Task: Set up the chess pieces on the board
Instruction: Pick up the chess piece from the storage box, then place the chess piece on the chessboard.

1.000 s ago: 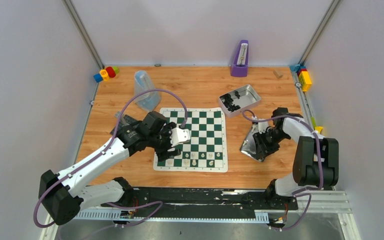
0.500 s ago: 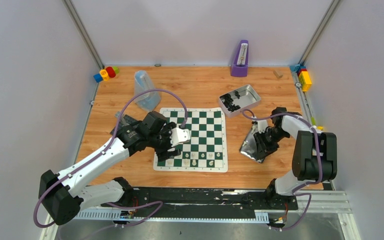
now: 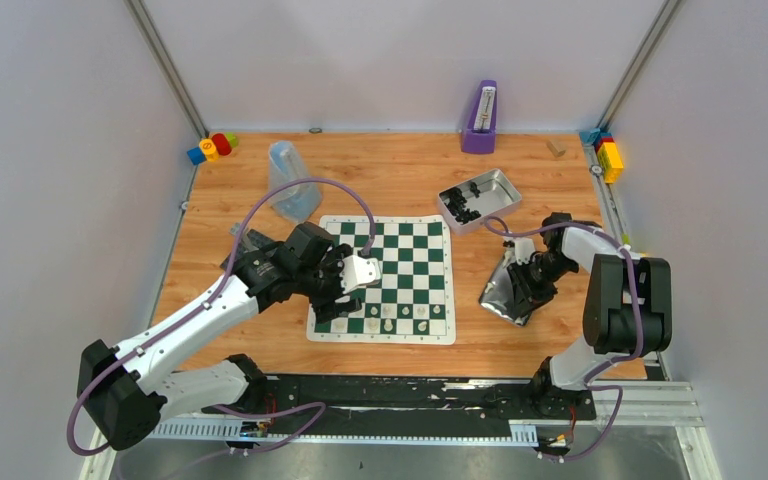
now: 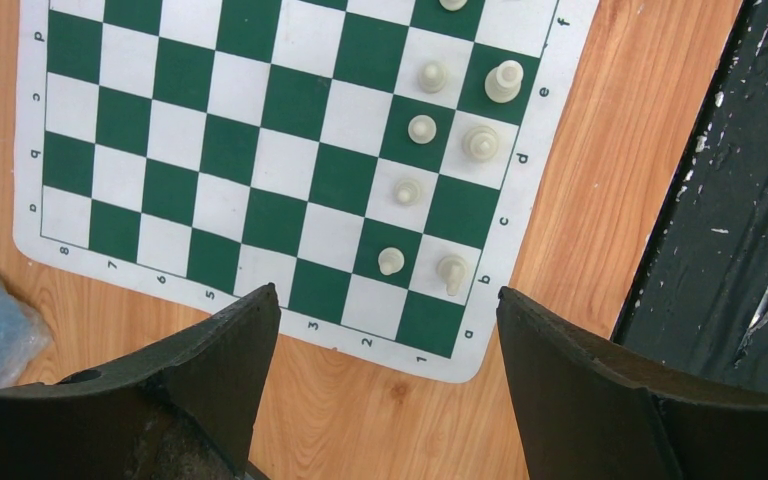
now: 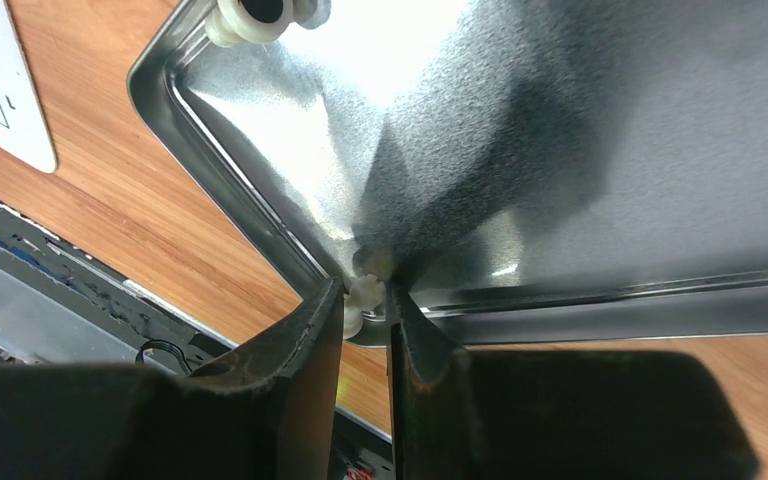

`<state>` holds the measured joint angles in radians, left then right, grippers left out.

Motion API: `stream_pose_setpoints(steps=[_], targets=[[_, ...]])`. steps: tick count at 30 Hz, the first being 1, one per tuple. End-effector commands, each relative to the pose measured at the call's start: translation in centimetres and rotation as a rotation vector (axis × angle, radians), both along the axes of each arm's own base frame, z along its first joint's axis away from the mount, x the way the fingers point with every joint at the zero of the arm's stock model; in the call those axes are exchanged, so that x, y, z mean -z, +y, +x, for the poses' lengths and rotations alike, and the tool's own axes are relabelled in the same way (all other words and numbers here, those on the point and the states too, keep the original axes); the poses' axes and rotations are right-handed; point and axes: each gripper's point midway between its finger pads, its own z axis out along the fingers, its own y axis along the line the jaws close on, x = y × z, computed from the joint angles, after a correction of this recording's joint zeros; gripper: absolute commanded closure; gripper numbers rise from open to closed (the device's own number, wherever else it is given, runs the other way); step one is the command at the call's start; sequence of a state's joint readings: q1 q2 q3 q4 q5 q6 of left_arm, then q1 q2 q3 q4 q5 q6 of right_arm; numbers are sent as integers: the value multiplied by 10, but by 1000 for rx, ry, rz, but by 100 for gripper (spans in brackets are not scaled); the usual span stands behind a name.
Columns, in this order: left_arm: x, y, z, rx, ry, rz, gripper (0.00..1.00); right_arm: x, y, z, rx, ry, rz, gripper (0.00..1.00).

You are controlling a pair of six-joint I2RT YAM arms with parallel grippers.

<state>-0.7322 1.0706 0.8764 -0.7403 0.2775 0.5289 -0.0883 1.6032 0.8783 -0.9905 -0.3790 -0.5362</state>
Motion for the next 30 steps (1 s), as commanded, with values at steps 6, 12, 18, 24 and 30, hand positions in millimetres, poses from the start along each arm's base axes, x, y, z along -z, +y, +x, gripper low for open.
stream_pose_setpoints(steps=[6,12,18,24,30], targets=[[-9,-4,6,-3,-21,-20,12,-9,4,13,13,-20,10,84],[-11,-4,7,-7,-26,-21,12,-22,6,24,15,-54,26,95],[-12,-5,13,-29,-42,-25,12,-48,18,41,-17,-168,104,99],[-19,-9,24,-73,-36,-78,12,-95,60,81,-149,-445,263,100],[-35,0,46,-149,62,-171,12,-127,133,107,-361,-702,419,100]])
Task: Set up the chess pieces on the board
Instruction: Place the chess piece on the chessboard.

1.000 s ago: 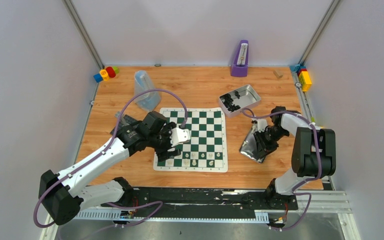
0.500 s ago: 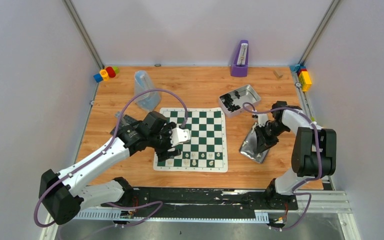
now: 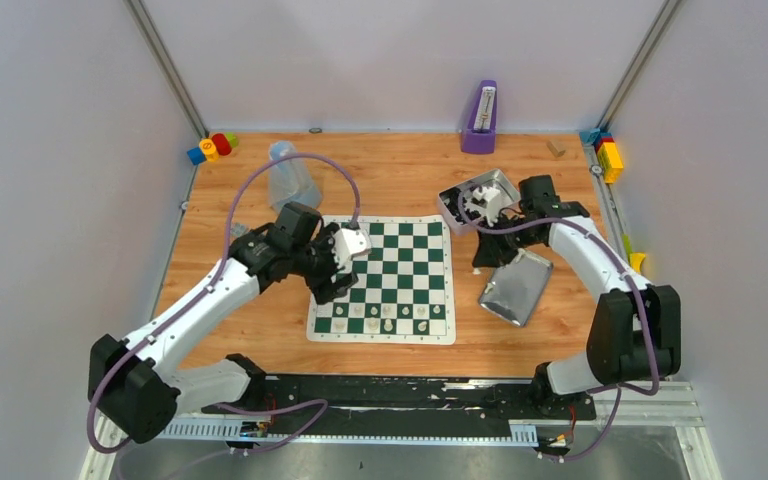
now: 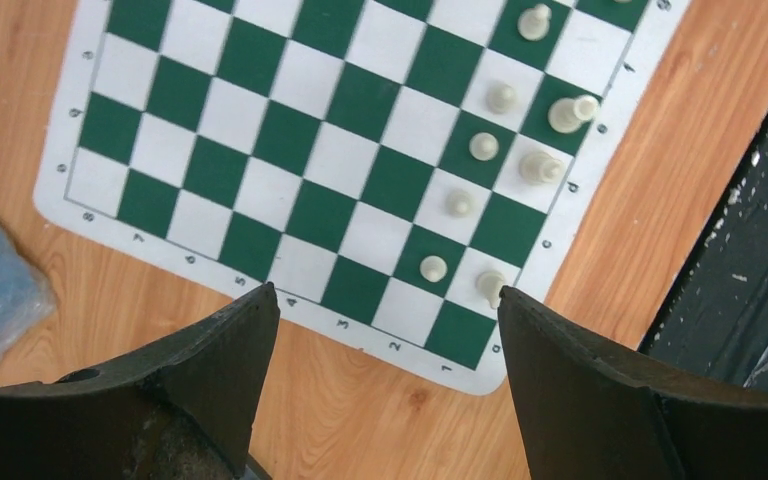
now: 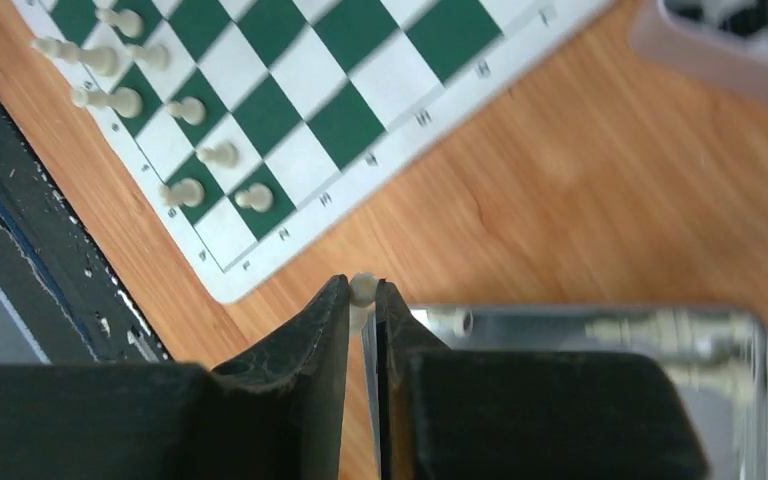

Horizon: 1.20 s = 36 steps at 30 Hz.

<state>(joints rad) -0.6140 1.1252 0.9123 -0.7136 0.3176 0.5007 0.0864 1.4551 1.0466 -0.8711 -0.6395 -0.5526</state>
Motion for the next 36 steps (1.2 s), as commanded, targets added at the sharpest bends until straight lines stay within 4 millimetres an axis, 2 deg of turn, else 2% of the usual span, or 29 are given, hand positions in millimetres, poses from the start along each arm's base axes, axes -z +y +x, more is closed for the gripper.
stream_pose_setpoints(steps=[1,5,9,15,19,25,32,36], targets=[[-35,-1,26,-71,36,-147,12,-44,62,35,-175,-304,180,100],[-46,12,45,-146,91,-226,12,-58,102,47,-270,-475,229,100],[-52,18,55,-185,131,-277,11,-62,135,50,-349,-629,244,100],[-53,25,64,-225,178,-297,11,-54,161,56,-382,-754,278,100],[-51,30,68,-254,186,-298,11,-38,172,54,-387,-802,268,99],[-51,34,69,-267,174,-299,11,-12,182,40,-407,-851,223,98],[-51,34,67,-263,162,-306,11,14,179,27,-396,-800,186,96],[-49,34,67,-263,157,-305,11,32,177,12,-414,-758,181,95]])
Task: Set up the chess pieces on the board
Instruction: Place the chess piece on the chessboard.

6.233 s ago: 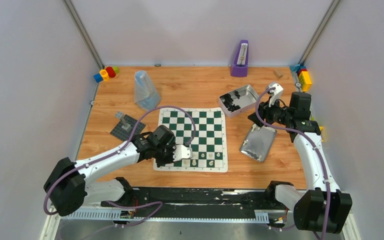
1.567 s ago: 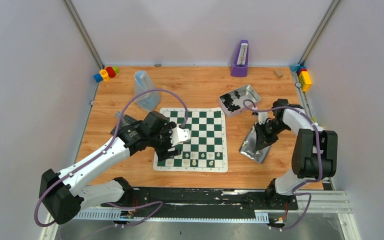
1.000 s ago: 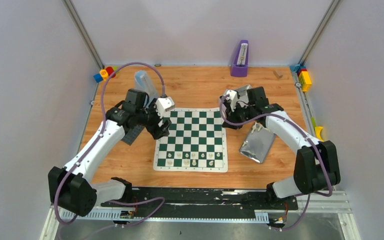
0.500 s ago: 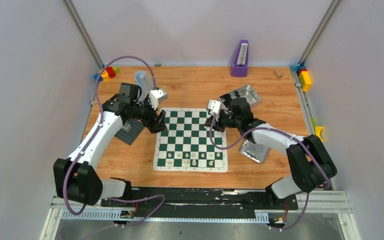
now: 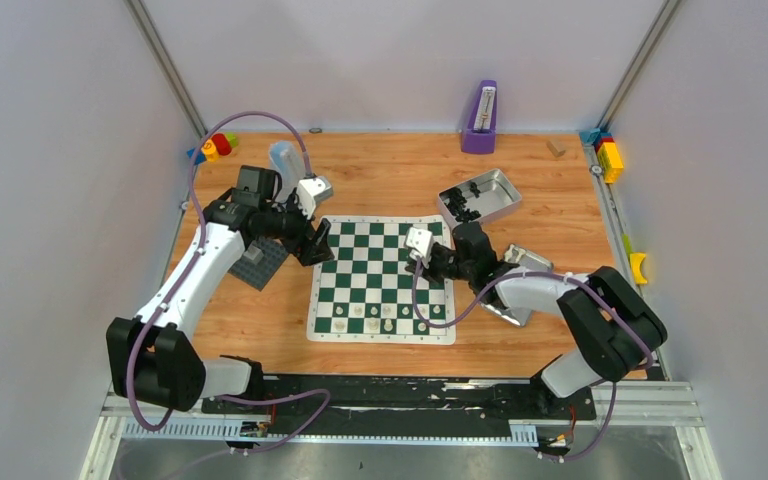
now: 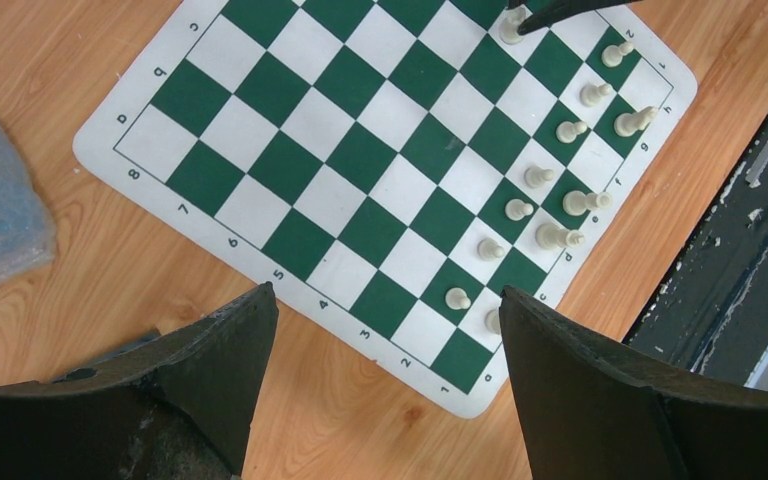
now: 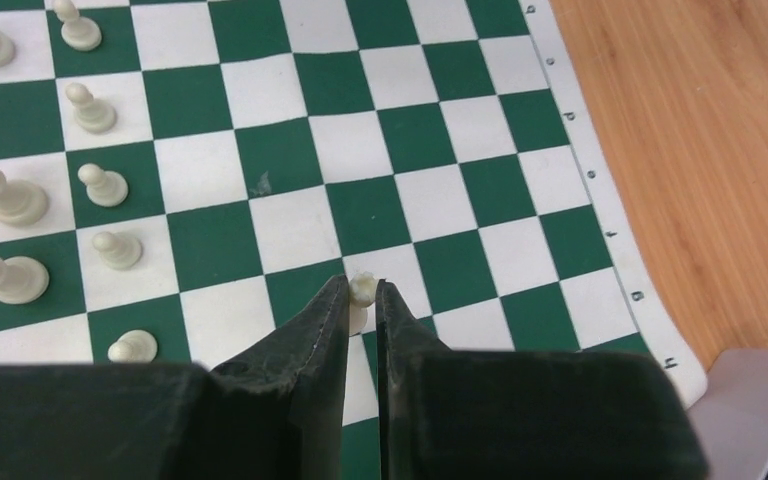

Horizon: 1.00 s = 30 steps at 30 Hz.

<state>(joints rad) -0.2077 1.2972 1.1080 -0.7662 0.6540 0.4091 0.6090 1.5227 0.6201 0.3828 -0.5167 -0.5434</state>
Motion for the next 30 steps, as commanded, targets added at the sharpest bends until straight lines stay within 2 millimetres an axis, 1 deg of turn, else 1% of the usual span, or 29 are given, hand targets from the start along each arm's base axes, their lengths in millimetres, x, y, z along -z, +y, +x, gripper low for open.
stream_pose_setpoints(steps=[1,4,9,15,24,27,30], targets=[[-13,-2,1,-3,-44,-36,11,9,3,-10,-14,-5,5,95],[-12,-2,1,-1,-45,-36,11,15,2,-16,-21,-10,6,95],[-10,-2,2,-3,-39,-33,11,14,3,-20,-26,-22,22,94],[-9,-2,3,-7,-37,-29,11,18,3,-26,-36,-33,9,91],[-8,-1,5,-10,-35,-25,11,15,0,-27,-23,-44,12,77],[-8,-1,5,-8,-36,-23,11,9,1,-26,-19,-52,20,72],[-6,0,5,-3,-39,-16,11,0,0,-22,-3,-69,27,65]])
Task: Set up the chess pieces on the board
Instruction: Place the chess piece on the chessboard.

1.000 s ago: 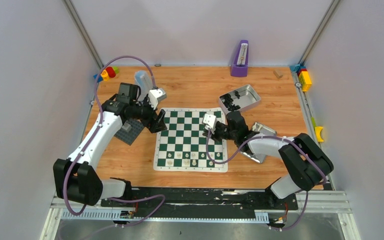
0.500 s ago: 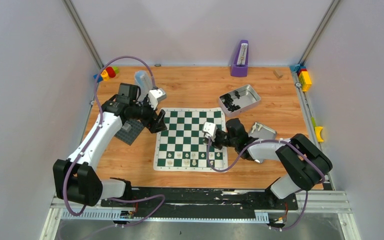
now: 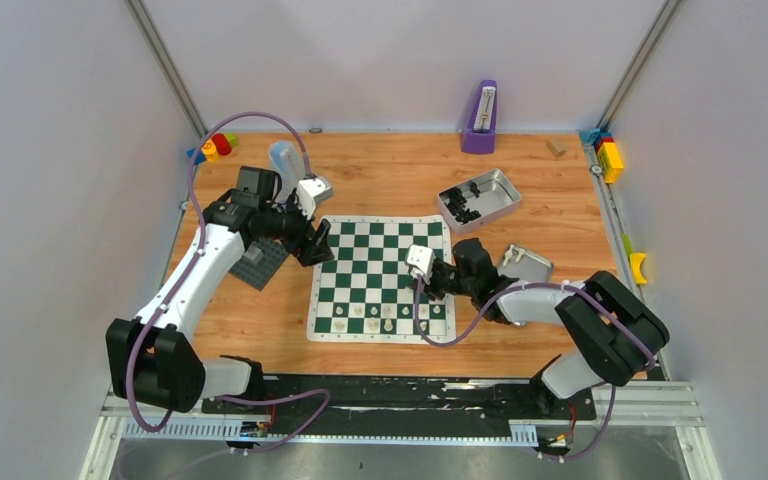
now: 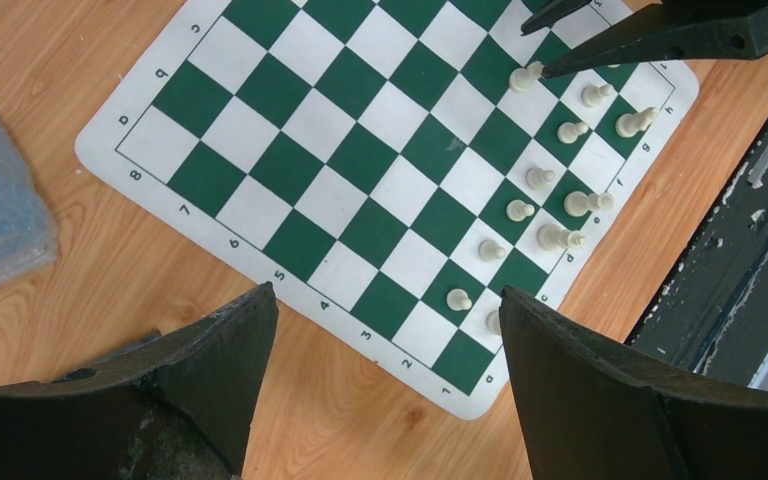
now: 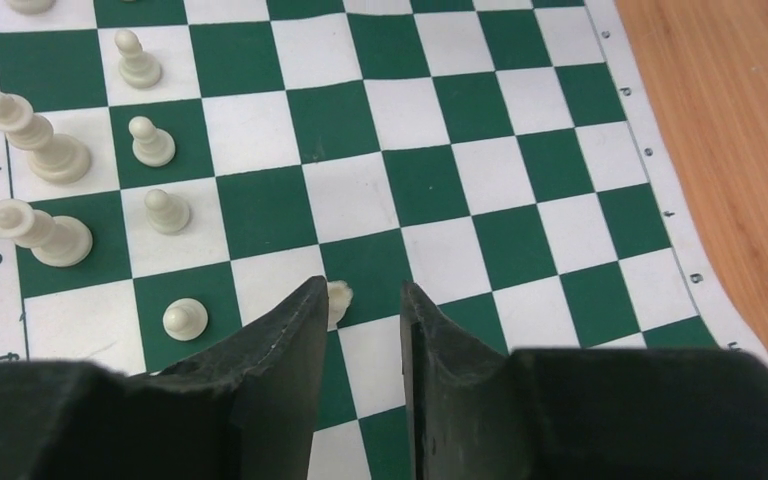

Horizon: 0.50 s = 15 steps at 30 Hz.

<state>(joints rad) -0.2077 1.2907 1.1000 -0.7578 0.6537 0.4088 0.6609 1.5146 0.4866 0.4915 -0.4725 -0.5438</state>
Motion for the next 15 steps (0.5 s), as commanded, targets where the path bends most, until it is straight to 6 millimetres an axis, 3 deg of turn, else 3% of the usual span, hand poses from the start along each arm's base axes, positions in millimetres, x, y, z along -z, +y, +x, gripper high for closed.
stream_pose_setpoints(steps=[1,9,15], targets=[[-6,0,6,-2,-34,-12,11,-33,5,9,16,-76,56,64],[-5,-8,14,24,-46,2,11,-82,-9,29,123,-87,69,63],[1,-43,14,112,-117,73,11,-112,-65,69,334,-17,112,64]])
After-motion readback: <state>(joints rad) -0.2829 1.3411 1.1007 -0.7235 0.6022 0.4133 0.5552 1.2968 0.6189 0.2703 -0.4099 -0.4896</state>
